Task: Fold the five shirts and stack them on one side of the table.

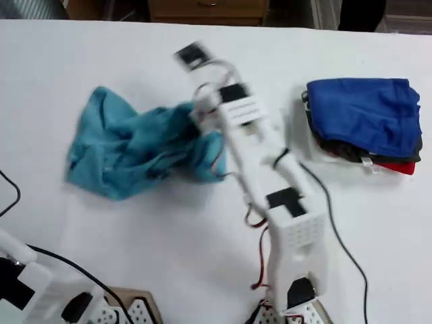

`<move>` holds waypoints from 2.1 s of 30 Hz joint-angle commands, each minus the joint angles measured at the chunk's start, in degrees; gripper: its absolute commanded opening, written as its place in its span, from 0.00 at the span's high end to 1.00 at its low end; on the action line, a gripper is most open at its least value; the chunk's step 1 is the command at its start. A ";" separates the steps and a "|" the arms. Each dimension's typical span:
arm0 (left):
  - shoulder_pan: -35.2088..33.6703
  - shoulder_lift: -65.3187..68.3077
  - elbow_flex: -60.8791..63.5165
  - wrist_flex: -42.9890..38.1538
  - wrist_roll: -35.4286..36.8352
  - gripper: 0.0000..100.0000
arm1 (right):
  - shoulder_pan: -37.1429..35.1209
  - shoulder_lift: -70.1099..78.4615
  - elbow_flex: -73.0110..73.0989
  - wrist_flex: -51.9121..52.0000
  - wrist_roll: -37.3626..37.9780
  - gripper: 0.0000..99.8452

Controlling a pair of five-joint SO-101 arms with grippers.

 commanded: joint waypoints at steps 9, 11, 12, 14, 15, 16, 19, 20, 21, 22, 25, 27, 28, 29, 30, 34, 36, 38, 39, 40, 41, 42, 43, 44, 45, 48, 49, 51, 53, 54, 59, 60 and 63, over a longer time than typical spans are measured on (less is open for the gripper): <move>16.97 -0.53 4.88 -0.09 5.45 0.82 | 9.80 -0.48 -16.70 12.97 -0.09 0.82; 20.22 -0.53 4.97 -0.09 7.12 0.82 | 11.74 -0.48 -19.87 14.99 0.00 0.75; 21.89 -0.53 5.05 0.00 7.65 0.82 | 12.44 -0.48 -21.19 16.04 0.00 0.74; 25.23 -0.44 5.05 0.35 8.18 0.82 | 13.14 -0.48 -22.77 18.51 0.00 0.73; 26.90 -0.44 5.05 0.88 8.26 0.82 | 13.23 -0.48 -23.47 20.00 0.00 0.73; 28.75 -0.44 5.05 1.32 8.26 0.82 | 13.23 -0.48 -23.91 21.58 0.00 0.73; 33.93 -0.44 5.05 2.02 8.35 0.82 | 12.97 -0.48 -24.88 24.92 0.00 0.73; 35.43 -0.44 5.05 1.93 8.35 0.82 | 12.97 -0.48 -24.88 25.27 0.00 0.73; 36.84 -0.44 4.97 1.76 8.35 0.82 | 12.97 -0.48 -24.79 25.45 0.00 0.73; 38.24 -0.44 4.88 1.58 8.35 0.82 | 12.97 -0.48 -24.79 25.63 0.00 0.73; 42.29 -0.44 4.62 1.58 8.53 0.82 | 12.97 -0.48 -24.79 27.12 0.00 0.73; 44.31 -0.44 4.53 1.41 10.55 0.82 | 12.97 -0.57 -24.88 28.26 0.00 0.74; 45.10 -0.44 4.53 1.23 11.69 0.82 | 12.97 -0.57 -24.88 28.79 0.00 0.74; 45.89 -0.44 4.53 0.70 12.40 0.82 | 12.97 -0.57 -24.88 29.05 0.00 0.75; 46.42 -0.44 4.53 0.53 12.75 0.82 | 13.14 -0.57 -24.88 29.05 0.00 0.76; 47.21 -0.44 4.53 -0.88 13.19 0.82 | 13.05 -0.57 -24.88 29.05 0.09 0.80; 47.12 -0.44 4.53 -0.97 13.01 0.82 | 12.97 -0.57 -24.88 29.76 0.09 0.81; 47.12 -0.79 4.70 -0.26 13.10 0.82 | 12.97 -0.48 -24.79 29.93 0.09 0.82; 47.12 -0.88 4.62 0.70 13.19 0.82 | 12.97 -0.48 -24.79 30.29 0.09 0.82; 47.12 -0.88 4.53 1.76 13.27 0.82 | 12.97 -0.48 -24.79 30.46 0.09 0.82; 47.38 -0.88 4.53 2.46 13.36 0.82 | 12.97 -0.48 -24.79 30.55 0.09 0.82; 47.82 -0.88 4.53 2.99 13.98 0.82 | 12.97 -0.48 -24.79 30.55 0.09 0.82; 48.18 -0.88 4.53 3.08 15.30 0.82 | 12.97 -0.48 -24.79 30.55 0.09 0.82; 48.62 -0.88 4.53 3.08 16.62 0.82 | 12.88 -0.48 -24.79 30.37 0.09 0.82; 49.14 -0.62 4.53 2.81 17.49 0.82 | 12.53 -0.48 -24.79 30.29 0.09 0.82; 50.55 -0.53 4.53 1.76 18.02 0.82 | 11.30 -0.48 -24.88 30.29 0.09 0.82; 50.90 -0.79 4.53 1.49 18.02 0.82 | 10.86 -0.48 -24.88 30.29 0.09 0.82; 51.43 -0.88 3.21 2.02 18.11 0.82 | 9.80 -0.40 -24.88 30.29 0.09 0.82; 52.04 -0.88 0.57 4.92 18.29 0.82 | 9.10 -0.13 -24.88 30.29 0.09 0.82; 52.75 -0.88 -1.54 6.95 19.16 0.82 | 8.92 -0.04 -24.88 30.29 0.09 0.82; 54.24 -0.88 -16.57 22.07 22.95 0.82 | 8.66 0.04 -24.79 30.20 0.09 0.82; 54.33 -0.88 -19.21 25.05 22.95 0.82 | 8.75 0.04 -24.79 30.20 0.09 0.82; 54.51 -0.79 -22.20 29.19 22.68 0.82 | 9.10 0.04 -24.79 30.20 0.09 0.82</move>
